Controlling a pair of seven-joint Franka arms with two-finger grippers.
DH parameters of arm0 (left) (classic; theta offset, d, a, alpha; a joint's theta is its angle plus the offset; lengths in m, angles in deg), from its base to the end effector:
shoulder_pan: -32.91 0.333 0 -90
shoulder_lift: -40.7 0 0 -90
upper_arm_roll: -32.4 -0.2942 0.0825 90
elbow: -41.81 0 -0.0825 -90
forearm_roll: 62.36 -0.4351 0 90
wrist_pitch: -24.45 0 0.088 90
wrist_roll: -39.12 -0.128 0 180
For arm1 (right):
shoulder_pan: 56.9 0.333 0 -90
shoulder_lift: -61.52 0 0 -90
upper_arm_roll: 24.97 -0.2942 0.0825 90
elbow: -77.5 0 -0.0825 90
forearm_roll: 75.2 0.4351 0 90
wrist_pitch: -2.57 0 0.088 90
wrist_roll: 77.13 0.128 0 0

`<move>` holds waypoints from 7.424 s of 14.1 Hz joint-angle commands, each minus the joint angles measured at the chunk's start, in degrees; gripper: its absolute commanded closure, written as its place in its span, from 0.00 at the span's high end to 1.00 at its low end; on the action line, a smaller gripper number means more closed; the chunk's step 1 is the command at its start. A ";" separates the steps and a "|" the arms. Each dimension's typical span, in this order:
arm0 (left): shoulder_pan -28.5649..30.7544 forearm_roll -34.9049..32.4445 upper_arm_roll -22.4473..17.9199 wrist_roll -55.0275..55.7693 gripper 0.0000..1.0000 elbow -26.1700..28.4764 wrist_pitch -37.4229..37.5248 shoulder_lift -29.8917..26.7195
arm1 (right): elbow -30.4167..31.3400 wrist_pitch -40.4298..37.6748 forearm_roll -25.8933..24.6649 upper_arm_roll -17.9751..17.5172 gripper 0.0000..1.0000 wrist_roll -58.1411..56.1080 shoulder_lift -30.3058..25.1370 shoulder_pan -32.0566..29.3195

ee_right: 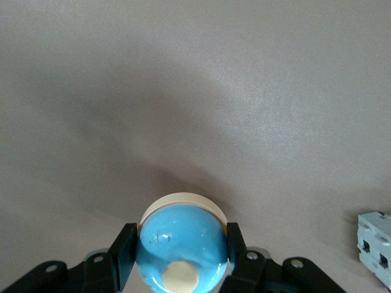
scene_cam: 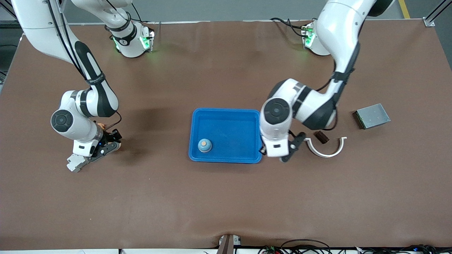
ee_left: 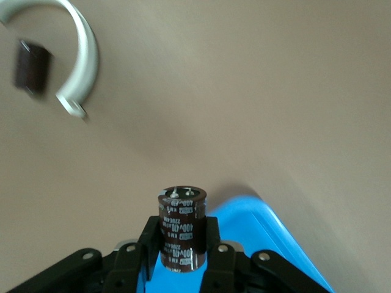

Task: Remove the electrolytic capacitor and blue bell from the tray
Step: 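Place the capacitor by the arch while the right gripper sets down the bell, then reach the right gripper to the second bell while the left gripper withdraws, then grasp the second blue bell in the tray with the right gripper, then carry the blue bell with the right gripper toward the first bell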

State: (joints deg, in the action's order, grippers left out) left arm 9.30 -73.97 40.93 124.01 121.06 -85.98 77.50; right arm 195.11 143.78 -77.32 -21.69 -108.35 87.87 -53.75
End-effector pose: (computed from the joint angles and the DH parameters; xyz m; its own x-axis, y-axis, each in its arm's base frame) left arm 0.6490 -0.3672 0.2705 0.6484 0.7565 0.0849 0.7610 -0.6410 -0.1004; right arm 0.6091 -0.0035 0.1251 0.8364 0.5442 -0.0658 0.5462 -0.8375 0.0153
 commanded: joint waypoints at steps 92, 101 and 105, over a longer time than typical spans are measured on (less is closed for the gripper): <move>30.65 9.68 1.49 -68.10 1.00 9.84 22.36 -35.46 | -40.88 -26.06 6.43 -0.90 0.16 77.92 17.16 31.39; 23.53 9.41 -5.81 -77.86 1.00 11.62 23.07 -37.06 | -27.64 -32.06 6.87 -1.08 0.17 44.26 0.73 16.37; 24.06 9.68 -5.72 -78.65 1.00 11.10 23.07 -36.01 | -20.08 -29.61 6.96 -1.08 0.17 31.68 -3.32 9.61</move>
State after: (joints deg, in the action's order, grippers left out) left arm 33.22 -65.51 35.66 47.09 132.24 -63.03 41.50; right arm 168.40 111.32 -70.02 -21.59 -71.61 88.58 -40.88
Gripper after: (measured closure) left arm 0.000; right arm 0.366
